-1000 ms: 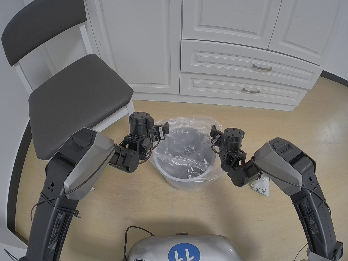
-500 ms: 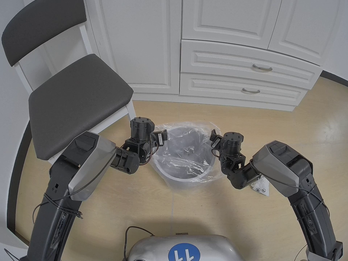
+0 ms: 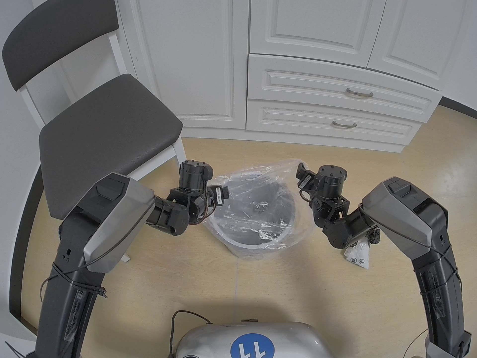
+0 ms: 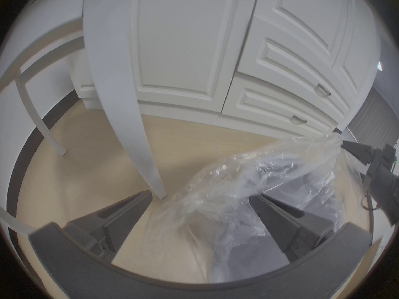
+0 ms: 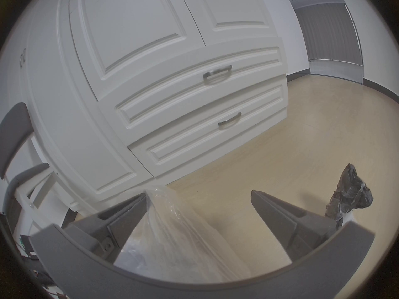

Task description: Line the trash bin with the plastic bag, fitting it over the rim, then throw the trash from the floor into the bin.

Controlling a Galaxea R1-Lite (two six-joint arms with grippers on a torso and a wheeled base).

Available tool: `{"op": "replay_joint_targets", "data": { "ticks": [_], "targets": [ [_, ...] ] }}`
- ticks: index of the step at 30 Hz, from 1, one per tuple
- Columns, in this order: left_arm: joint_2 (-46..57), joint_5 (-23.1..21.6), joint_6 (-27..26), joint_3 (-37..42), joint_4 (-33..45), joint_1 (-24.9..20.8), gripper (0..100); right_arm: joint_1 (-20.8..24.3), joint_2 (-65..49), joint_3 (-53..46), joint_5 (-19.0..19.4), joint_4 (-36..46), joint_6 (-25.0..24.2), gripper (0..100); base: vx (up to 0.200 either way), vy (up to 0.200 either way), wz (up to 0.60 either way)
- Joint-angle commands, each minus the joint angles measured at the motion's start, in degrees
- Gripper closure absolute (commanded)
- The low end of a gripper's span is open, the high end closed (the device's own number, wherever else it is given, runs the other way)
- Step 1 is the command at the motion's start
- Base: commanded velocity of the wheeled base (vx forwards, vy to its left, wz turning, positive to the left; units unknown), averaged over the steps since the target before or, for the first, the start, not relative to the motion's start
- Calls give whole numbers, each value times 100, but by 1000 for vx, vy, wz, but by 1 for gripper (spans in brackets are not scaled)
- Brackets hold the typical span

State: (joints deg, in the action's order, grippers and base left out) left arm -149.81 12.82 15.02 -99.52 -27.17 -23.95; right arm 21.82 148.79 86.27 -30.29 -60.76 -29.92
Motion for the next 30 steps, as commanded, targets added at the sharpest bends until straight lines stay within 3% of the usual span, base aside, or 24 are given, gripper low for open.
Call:
{"op": "replay_joint_targets", "data": {
  "ticks": [1,21,30],
  "targets": [
    [294,1,45,38,-16,31,0,6,-262,-128,15,3,3,0,0,0,0],
    [-286,18,27,-630,204,295,0,129,-254,-453,111,-15,56,0,0,0,0],
    [-242,10,63,-551,362,277,0,121,-298,-462,111,-15,65,0,0,0,0]
  ]
}}
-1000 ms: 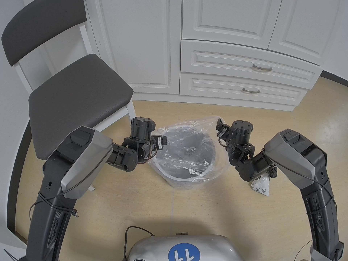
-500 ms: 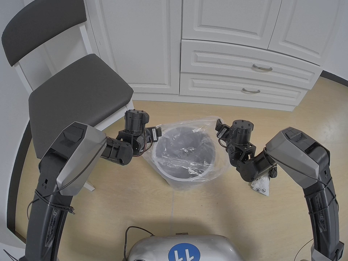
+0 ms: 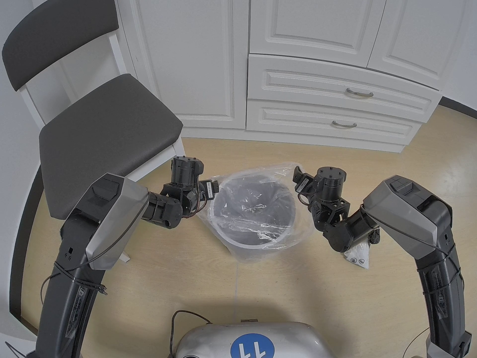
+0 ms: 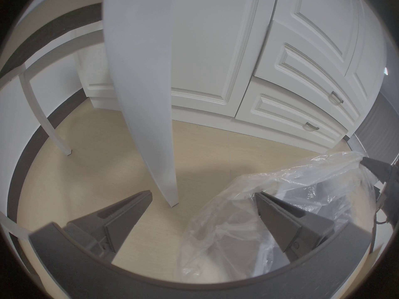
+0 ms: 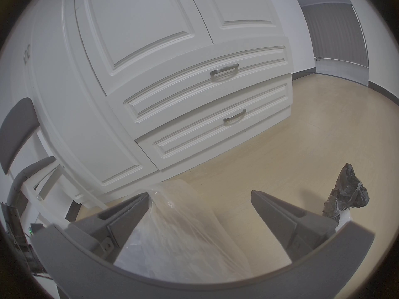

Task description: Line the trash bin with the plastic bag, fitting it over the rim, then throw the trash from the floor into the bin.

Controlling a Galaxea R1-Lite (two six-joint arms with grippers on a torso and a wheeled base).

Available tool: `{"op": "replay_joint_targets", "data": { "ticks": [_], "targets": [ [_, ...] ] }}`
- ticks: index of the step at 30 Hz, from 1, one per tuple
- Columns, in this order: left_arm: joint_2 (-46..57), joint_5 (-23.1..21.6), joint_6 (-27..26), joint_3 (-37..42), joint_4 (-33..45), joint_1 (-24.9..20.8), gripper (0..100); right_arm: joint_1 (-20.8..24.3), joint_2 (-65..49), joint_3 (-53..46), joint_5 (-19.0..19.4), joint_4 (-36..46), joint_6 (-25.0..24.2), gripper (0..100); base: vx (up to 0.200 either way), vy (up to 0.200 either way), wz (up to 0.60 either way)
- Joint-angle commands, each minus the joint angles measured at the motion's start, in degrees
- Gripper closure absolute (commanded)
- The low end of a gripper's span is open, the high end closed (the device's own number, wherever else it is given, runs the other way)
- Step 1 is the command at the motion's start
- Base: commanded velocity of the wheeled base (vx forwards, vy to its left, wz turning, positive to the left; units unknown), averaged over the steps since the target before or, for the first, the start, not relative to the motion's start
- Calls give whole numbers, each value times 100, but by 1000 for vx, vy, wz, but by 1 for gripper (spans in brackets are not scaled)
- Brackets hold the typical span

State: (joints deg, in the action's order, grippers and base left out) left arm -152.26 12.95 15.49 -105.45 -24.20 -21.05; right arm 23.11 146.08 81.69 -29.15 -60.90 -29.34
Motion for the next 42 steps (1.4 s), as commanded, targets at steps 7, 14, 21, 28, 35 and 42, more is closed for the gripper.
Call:
{"op": "replay_joint_targets", "data": {
  "ticks": [7,14,21,28,35,42],
  "targets": [
    [267,-20,375,121,557,-180,0,-9,-1,-39,23,8,8,0,0,0,0],
    [373,-38,419,183,662,-171,0,-44,87,-30,137,17,-1,0,0,0,0],
    [373,-82,331,481,1014,-364,0,-132,61,-39,155,17,-1,0,0,0,0],
    [346,-73,314,613,1058,-540,0,-149,52,-30,164,17,-1,0,0,0,0],
    [434,-29,314,402,1022,-303,0,-272,87,40,234,35,-1,0,0,0,0],
    [346,-3,349,183,715,-233,0,-501,298,269,401,26,-45,0,0,0,0]
  ]
}}
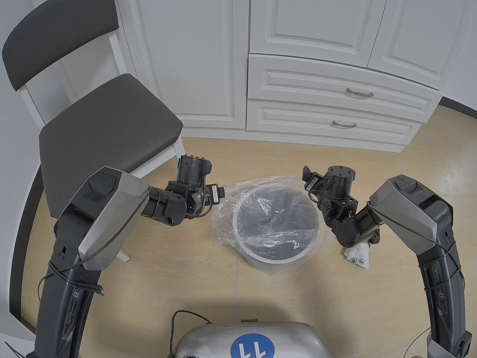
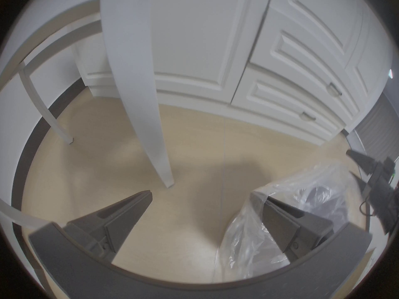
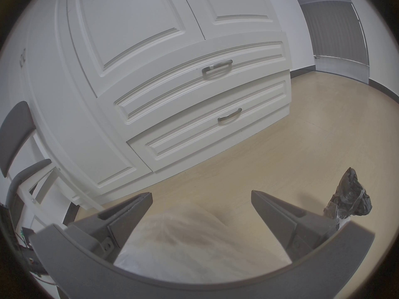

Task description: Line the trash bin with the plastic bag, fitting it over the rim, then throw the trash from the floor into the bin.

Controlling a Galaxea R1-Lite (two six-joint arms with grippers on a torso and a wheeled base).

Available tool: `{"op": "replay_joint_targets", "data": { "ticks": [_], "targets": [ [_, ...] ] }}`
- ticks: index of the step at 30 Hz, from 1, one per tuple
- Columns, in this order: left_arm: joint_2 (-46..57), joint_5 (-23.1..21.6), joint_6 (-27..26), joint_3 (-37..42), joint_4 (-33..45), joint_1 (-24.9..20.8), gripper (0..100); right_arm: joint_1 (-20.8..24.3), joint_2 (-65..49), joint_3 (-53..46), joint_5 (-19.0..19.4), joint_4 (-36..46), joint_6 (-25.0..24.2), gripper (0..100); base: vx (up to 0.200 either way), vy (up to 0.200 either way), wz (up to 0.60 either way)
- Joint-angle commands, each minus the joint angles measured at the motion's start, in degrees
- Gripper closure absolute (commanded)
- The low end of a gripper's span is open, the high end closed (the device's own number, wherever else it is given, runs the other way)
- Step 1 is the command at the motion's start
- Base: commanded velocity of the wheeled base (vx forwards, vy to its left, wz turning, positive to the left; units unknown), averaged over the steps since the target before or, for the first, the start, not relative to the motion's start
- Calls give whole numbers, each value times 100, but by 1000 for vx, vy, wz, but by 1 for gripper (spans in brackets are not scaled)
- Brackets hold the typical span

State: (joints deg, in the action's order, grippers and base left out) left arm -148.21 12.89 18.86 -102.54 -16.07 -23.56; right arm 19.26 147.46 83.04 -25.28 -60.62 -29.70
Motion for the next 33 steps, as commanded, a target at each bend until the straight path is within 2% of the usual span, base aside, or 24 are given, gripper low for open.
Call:
{"op": "replay_joint_targets", "data": {
  "ticks": [1,5,9,13,14,17,22,24,27,29,32,33],
  "targets": [
    [-261,3,21,-170,-432,1,0,-195,292,291,15,-2,-19,0,0,0,0],
    [-603,12,4,-337,-845,-34,0,-309,521,546,23,-11,-124,0,0,0,0],
    [-647,12,4,-337,-793,-69,0,-327,591,634,94,-2,-291,0,0,0,0],
    [-551,12,-14,-293,-344,-61,0,-379,494,590,138,-11,-317,0,0,0,0],
    [-498,12,-5,-329,7,-52,0,-388,345,538,129,7,-317,0,0,0,0],
    [-428,12,-14,-346,376,-17,0,-397,-59,230,129,59,-265,0,0,0,0],
    [-340,3,-5,-355,455,62,0,-388,-850,-376,164,200,-45,0,0,0,0],
    [-261,3,21,-346,420,71,0,-406,-1105,-631,278,349,78,0,0,0,0],
    [-85,-5,48,-285,420,80,0,-467,-1369,-948,656,807,113,0,0,0,0],
    [82,-40,56,-205,447,89,0,-476,-1342,-965,867,1105,52,0,0,0,0],
    [161,-67,48,-118,438,89,0,-476,-1307,-974,929,1228,34,0,0,0,0],
    [346,-84,4,129,429,98,0,-467,-1167,-948,1087,1571,-10,0,0,0,0]
  ]
}}
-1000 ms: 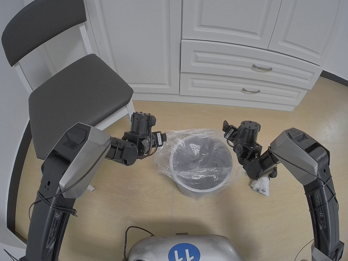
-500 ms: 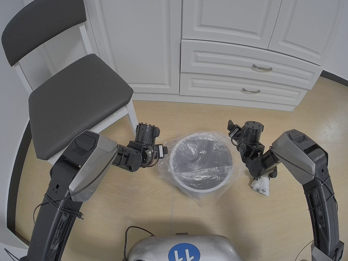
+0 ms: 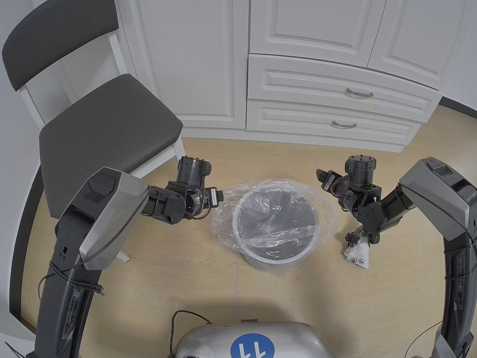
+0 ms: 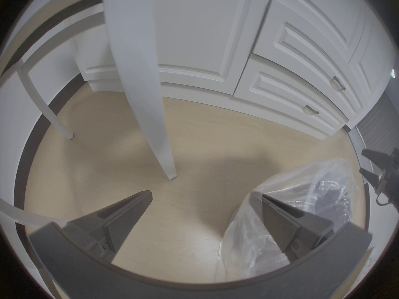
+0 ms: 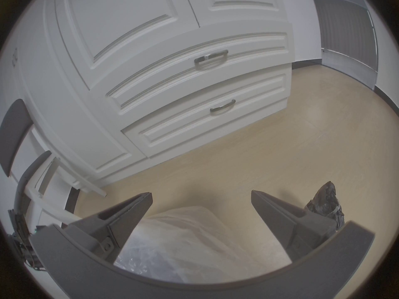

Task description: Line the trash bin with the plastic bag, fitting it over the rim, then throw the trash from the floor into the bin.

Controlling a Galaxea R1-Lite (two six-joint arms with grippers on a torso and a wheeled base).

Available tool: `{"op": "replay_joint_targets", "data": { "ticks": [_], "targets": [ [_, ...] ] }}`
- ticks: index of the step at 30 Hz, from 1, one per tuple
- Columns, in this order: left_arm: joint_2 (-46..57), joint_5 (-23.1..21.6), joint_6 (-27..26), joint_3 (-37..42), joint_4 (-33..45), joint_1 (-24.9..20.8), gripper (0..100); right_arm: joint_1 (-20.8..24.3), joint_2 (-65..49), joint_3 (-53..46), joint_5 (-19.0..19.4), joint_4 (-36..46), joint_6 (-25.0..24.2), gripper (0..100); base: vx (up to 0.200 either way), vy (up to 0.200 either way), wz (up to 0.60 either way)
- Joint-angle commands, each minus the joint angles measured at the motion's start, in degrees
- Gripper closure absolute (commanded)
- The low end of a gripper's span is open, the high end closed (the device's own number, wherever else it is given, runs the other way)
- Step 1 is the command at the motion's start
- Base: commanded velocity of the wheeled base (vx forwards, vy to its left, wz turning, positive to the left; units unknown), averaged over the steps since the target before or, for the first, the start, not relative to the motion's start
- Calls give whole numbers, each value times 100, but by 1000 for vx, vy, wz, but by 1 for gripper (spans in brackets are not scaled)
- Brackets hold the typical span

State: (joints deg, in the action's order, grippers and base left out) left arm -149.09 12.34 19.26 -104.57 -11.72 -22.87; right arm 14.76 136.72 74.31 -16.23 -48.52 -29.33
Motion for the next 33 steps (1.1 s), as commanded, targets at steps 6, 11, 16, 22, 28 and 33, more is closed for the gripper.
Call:
{"op": "replay_joint_targets", "data": {
  "ticks": [6,11,16,22,28,33],
  "targets": [
    [873,-812,-116,1018,11,107,0,-17,153,224,331,1160,-310,0,0,0,0],
    [1040,-1251,-195,1220,-24,213,0,-44,189,233,348,1266,-319,0,0,0,0],
    [1031,-1612,-142,1273,-24,257,0,-44,276,241,357,1266,-319,0,0,0,0],
    [724,-1594,-160,1167,-24,186,0,-52,382,277,357,1257,-319,0,0,0,0],
    [-41,-1075,-107,578,-173,63,0,-96,734,452,357,1257,-319,0,0,0,0],
    [-568,-522,174,-248,3,37,0,-175,1111,751,357,1248,-363,0,0,0,0]
  ]
}}
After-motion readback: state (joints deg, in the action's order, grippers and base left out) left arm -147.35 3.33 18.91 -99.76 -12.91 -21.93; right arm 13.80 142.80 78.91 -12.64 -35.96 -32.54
